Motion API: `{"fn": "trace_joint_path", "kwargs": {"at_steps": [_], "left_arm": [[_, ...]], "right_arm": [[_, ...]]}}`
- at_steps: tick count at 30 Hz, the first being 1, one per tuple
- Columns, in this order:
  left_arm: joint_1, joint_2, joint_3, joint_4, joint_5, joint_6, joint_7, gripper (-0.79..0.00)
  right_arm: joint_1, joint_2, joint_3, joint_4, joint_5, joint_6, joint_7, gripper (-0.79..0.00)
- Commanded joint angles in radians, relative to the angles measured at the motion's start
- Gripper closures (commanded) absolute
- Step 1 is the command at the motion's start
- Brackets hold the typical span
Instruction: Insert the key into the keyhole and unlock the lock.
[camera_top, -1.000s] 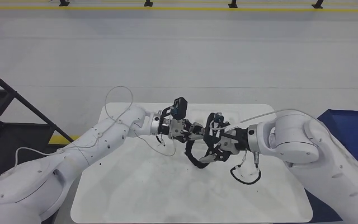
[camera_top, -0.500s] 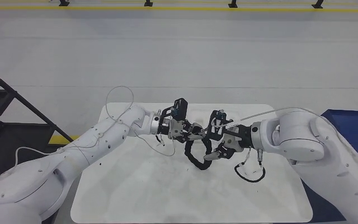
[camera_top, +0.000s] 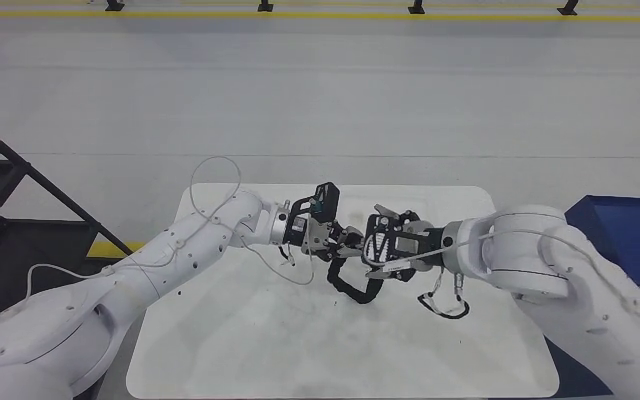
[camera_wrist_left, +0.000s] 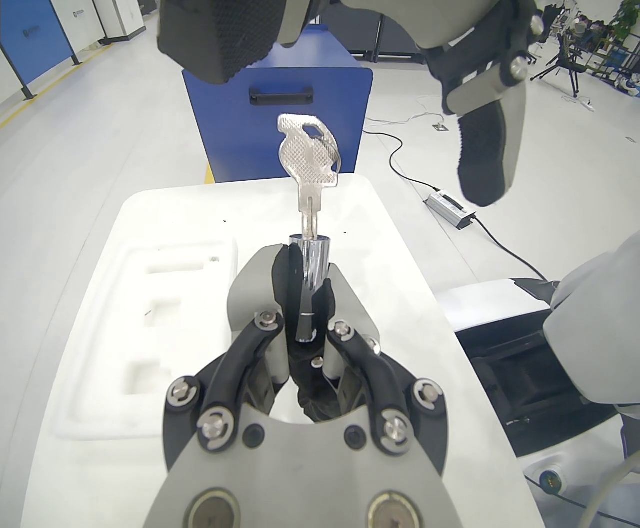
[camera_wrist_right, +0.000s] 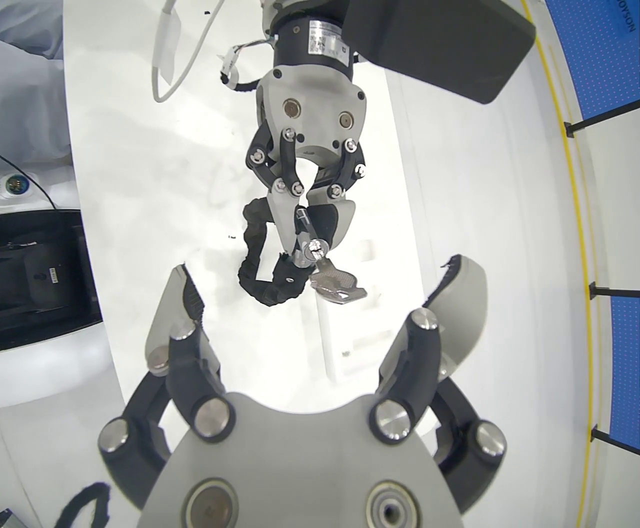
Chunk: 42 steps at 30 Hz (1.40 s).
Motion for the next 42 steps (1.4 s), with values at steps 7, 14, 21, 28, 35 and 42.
{"fn": "trace_joint_path", "kwargs": {"at_steps": [7,14,21,28,35,42], "left_arm": [[0.000,0.006,0.000,-0.012,-0.051,0.000,-0.046,0.000],[-0.001,0.010,0.000,-0.022,-0.075,0.000,-0.075,0.000],[-0.002,0.013,0.000,-0.029,-0.087,0.000,-0.087,0.000],[-0.003,0.012,0.000,-0.036,-0.087,0.000,-0.092,0.000],[-0.001,0.010,0.000,-0.043,-0.081,0.000,-0.093,0.000],[0.001,0.006,0.000,-0.049,-0.076,0.000,-0.098,0.000]], "right_arm": [[-0.003,-0.004,-0.027,-0.011,-0.096,-0.011,-0.002,-0.326],[-0.006,-0.007,-0.035,-0.013,-0.132,-0.002,-0.020,-0.219],[-0.020,-0.009,-0.017,-0.001,-0.086,0.047,-0.047,0.000],[-0.037,-0.009,0.011,0.007,0.025,0.159,-0.011,0.000],[-0.050,-0.011,0.036,0.019,0.157,0.285,0.034,0.000],[-0.057,-0.016,0.048,0.041,0.255,0.391,0.059,0.000]]}}
